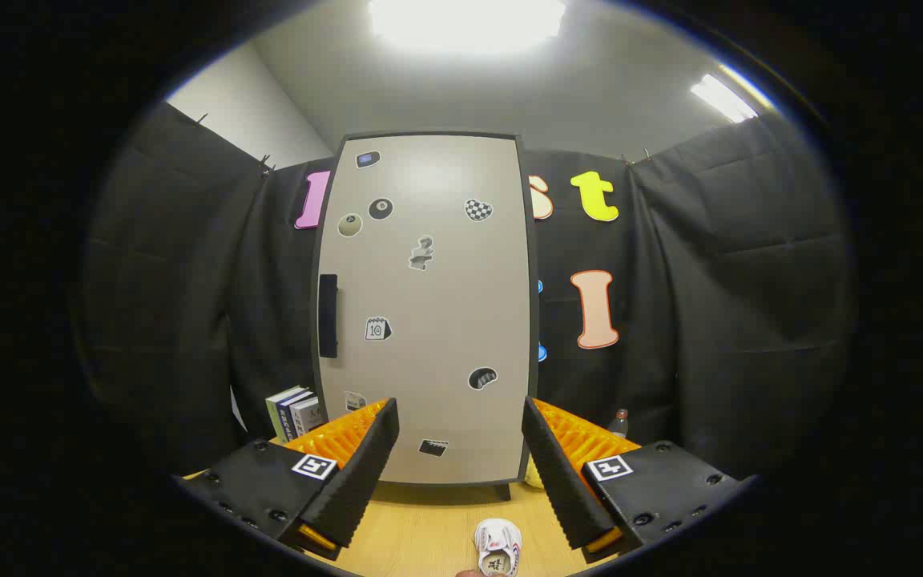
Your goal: Open the shoe cabinet door, grab the shoes and put them into the shoe cabinet, then close the shoe cabinet door.
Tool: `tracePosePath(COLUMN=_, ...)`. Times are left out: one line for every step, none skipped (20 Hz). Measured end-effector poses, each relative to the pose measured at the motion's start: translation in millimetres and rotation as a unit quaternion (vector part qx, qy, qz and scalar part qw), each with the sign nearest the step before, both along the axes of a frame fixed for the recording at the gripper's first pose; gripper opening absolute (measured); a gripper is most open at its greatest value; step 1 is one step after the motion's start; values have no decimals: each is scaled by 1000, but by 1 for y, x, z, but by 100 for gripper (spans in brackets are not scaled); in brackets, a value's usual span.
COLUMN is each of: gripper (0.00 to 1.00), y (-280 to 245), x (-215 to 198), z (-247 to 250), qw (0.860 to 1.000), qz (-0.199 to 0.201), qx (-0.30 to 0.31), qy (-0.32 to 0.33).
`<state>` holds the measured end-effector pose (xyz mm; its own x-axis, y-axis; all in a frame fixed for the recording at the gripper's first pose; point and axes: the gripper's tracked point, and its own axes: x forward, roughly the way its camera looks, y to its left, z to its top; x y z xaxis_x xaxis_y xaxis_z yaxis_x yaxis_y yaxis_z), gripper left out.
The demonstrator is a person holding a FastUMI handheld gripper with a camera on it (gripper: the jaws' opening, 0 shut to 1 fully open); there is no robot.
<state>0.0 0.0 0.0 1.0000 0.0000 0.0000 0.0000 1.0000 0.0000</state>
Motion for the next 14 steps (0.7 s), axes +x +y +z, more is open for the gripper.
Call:
tracePosePath(gripper=97, y=2, x=0, z=0, qw=1000, qz=3, qx=-1, qy=1)
tracePosePath(gripper=97, y=4, x=1, z=0, qw=1000, qz=5, qx=-3, qy=2)
tracePosePath(gripper=97, y=6, x=1, z=0, qw=1000, qz=8, qx=-3, qy=3)
tracePosePath(gripper=97, y=9, x=1, z=-2, qw=1000, qz=11, qx=-2, qy=5)
tracePosePath(gripper=97, y=11, x=1, z=-3, qw=1000, qz=14, qx=-1, qy=8)
tracePosePath(gripper=97, y=14, x=1, z=-5, qw=1000, qz=18, qx=0, qy=11)
tracePosePath(gripper=97, y=16, x=1, z=-5, qw=1000, qz=19, qx=-1, qy=14)
tracePosePath(gripper=98, y=18, x=1, z=-6, qw=1000, qz=21, qx=-3, qy=15)
tracePosePath(gripper=97, y=20, x=1, z=-7, qw=1000, qz=23, qx=-6, qy=16)
tracePosePath(gripper=97, y=22, x=2, z=-8, qw=999, qz=25, qx=-7, qy=20)
tracePosePath(gripper=97, y=25, x=2, z=-8, qw=999, qz=28, qx=-7, qy=22)
tracePosePath(gripper=98, y=26, x=2, z=-8, qw=999, qz=28, qx=-7, qy=24)
tracePosePath(gripper=98, y=26, x=2, z=-6, qw=999, qz=29, qx=-7, qy=23)
tracePosePath(gripper=97, y=27, x=2, z=-4, qw=999, qz=28, qx=-8, qy=22)
